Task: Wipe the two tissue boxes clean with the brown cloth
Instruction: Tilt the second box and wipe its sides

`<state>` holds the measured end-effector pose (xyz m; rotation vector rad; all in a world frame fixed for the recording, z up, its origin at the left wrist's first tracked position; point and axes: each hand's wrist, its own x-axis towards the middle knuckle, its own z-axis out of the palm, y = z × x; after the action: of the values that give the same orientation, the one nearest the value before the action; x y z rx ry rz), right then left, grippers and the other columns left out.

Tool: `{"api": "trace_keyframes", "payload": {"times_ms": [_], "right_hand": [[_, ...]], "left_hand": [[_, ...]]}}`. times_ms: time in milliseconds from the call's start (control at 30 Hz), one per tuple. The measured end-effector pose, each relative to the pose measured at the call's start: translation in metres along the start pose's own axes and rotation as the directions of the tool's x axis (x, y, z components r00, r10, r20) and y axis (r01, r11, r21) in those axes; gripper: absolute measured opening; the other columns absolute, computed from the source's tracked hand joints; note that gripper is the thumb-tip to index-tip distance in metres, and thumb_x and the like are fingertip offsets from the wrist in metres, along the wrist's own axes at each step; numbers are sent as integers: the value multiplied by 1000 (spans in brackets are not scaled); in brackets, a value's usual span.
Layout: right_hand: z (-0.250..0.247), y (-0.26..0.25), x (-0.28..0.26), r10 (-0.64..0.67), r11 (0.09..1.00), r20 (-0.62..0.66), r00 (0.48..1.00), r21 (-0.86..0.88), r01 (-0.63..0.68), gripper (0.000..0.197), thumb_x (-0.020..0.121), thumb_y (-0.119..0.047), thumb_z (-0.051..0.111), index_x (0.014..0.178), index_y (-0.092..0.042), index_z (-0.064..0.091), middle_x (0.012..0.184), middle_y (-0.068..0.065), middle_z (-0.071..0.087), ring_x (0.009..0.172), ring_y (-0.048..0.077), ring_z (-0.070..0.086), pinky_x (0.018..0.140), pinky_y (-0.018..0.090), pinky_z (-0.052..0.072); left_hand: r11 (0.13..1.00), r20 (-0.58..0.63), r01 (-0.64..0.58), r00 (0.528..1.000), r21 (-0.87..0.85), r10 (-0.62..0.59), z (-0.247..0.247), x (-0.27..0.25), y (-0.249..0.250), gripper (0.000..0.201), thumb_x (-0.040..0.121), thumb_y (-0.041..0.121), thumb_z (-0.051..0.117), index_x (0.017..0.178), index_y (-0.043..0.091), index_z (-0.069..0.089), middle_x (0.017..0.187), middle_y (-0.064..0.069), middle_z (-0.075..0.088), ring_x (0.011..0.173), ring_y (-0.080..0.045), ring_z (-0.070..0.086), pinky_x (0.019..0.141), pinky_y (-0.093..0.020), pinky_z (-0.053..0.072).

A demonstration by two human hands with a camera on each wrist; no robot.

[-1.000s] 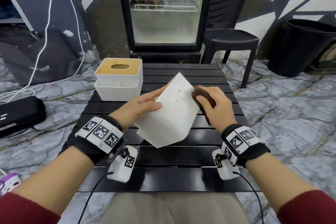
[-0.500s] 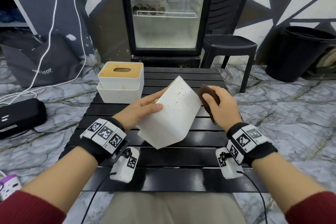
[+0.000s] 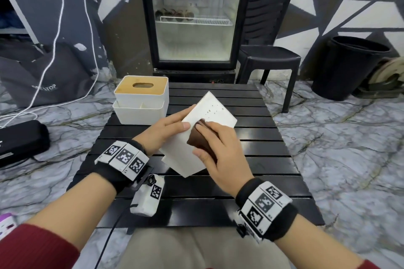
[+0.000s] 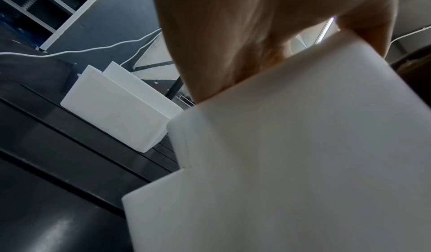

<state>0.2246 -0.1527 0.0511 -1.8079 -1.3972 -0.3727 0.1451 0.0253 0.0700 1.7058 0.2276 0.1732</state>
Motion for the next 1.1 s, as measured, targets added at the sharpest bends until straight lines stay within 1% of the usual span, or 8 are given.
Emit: {"api": "trace_keyframes", "payload": {"times_ms": [133, 233, 367, 700, 833, 967, 1033, 1100], "right_hand": [[4, 7, 4, 45, 996, -8, 999, 83, -44, 39, 87, -24, 56, 125, -13, 55, 122, 8, 54, 114, 19, 42, 94, 44, 42], [5, 17, 10, 70, 993, -17, 997, 100, -68, 39, 85, -22, 56, 124, -14, 56, 122, 8, 54, 115, 22, 44, 97, 42, 38], [9, 35, 18, 141, 984, -39, 989, 117, -136, 41, 85, -23, 53, 125, -15, 55, 125, 8, 50, 116, 16, 37, 102, 34, 29], [9, 69, 40, 234, 965, -49, 971, 134, -226, 41, 86, -23, 48, 125, -12, 53, 125, 7, 48, 113, 15, 36, 98, 21, 24], [8, 75, 47, 249, 960, -61, 966, 145, -239, 38, 88, -14, 54, 126, -11, 53, 124, 8, 50, 115, 20, 39, 98, 23, 26], [8, 79, 54, 274, 950, -35, 961, 167, -264, 37, 90, -16, 54, 127, -15, 52, 121, 3, 50, 113, 14, 38, 95, 16, 24], [7, 82, 57, 299, 937, -5, 954, 190, -293, 37, 91, -18, 52, 128, -19, 51, 119, 2, 51, 114, 15, 39, 95, 17, 24], [6, 84, 59, 318, 929, 22, 948, 193, -316, 37, 92, -19, 50, 128, -22, 50, 117, 3, 52, 113, 17, 40, 94, 18, 25]], "left_hand": [[1000, 2, 16, 1000, -4, -16, -2, 2, -2, 61, 70, 49, 60, 130, 52, 47, 131, 8, 59, 116, -21, 58, 106, -45, 39], [1000, 20, 24, 1000, -12, -24, -4, 3, -3, 61, 70, 48, 60, 129, 52, 47, 132, 7, 58, 119, -23, 56, 109, -47, 34], [1000, 64, 17, 998, 2, -17, -4, 4, -3, 58, 74, 46, 57, 131, 52, 45, 132, 7, 58, 123, -27, 53, 109, -47, 31], [999, 113, 37, 993, 7, -38, -7, 7, -2, 62, 76, 45, 59, 135, 52, 40, 132, 6, 58, 120, -25, 54, 100, -41, 38], [999, 120, 35, 992, -6, -34, -8, 7, -3, 63, 77, 44, 58, 136, 51, 38, 134, 7, 56, 120, -21, 55, 95, -36, 41], [1000, 111, 18, 994, -26, -15, -9, 6, -4, 64, 77, 42, 57, 137, 49, 39, 136, 9, 55, 122, -18, 53, 96, -32, 41], [1000, 111, 9, 994, -28, -6, -9, 5, -3, 64, 76, 42, 58, 137, 48, 39, 136, 10, 54, 122, -16, 54, 94, -26, 44], [999, 102, 0, 995, -36, 3, -9, 4, -4, 65, 76, 43, 58, 138, 46, 39, 137, 10, 54, 123, -16, 53, 95, -28, 43]]}}
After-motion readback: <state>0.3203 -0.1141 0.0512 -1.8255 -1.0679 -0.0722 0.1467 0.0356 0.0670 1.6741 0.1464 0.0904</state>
